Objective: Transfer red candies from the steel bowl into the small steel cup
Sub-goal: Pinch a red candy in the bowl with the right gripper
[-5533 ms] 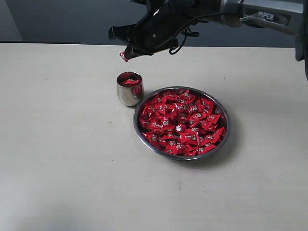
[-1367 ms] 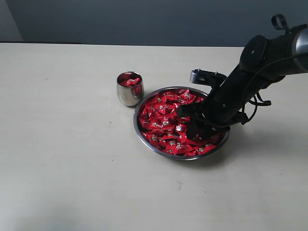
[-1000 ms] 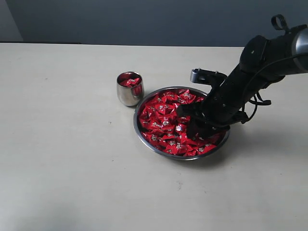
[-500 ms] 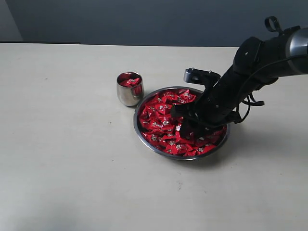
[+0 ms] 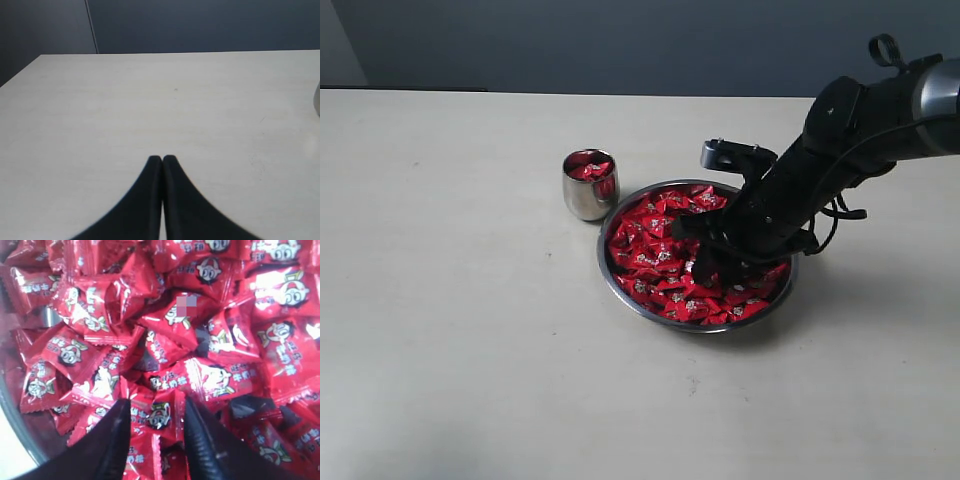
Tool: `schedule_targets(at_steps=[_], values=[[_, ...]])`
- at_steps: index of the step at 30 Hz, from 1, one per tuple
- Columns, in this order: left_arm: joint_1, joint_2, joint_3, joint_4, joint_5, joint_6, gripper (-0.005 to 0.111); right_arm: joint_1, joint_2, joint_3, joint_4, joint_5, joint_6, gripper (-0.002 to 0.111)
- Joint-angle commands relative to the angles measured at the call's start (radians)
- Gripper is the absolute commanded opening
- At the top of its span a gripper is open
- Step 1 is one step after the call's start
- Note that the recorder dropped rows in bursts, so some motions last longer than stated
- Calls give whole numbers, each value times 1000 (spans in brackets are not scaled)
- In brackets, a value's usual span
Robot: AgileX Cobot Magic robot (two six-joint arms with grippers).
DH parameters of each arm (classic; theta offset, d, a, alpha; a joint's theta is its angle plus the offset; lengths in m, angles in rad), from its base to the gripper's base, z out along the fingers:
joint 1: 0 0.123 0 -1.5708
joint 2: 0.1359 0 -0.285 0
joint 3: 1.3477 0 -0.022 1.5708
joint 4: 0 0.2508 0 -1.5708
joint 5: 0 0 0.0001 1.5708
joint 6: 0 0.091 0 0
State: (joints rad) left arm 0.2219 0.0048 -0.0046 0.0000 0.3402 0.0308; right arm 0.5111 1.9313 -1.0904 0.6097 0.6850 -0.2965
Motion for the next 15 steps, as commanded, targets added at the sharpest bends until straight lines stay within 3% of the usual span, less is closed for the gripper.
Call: schedule_targets(at_steps=[1,5,10,15], values=[[-5,-5,5,-6,-10,-1,0,0,-2,2,-4,-10,-22,34],[-5,-5,5,-6,-10,-1,0,0,-2,2,-21,-10,-25,36],[-5,-5,5,-6,-10,-1,0,0,-2,-2,-8,-10,-25,49],[-5,-5,5,-6,-10,-1,0,0,-2,-2,-5,-10,-25,49]])
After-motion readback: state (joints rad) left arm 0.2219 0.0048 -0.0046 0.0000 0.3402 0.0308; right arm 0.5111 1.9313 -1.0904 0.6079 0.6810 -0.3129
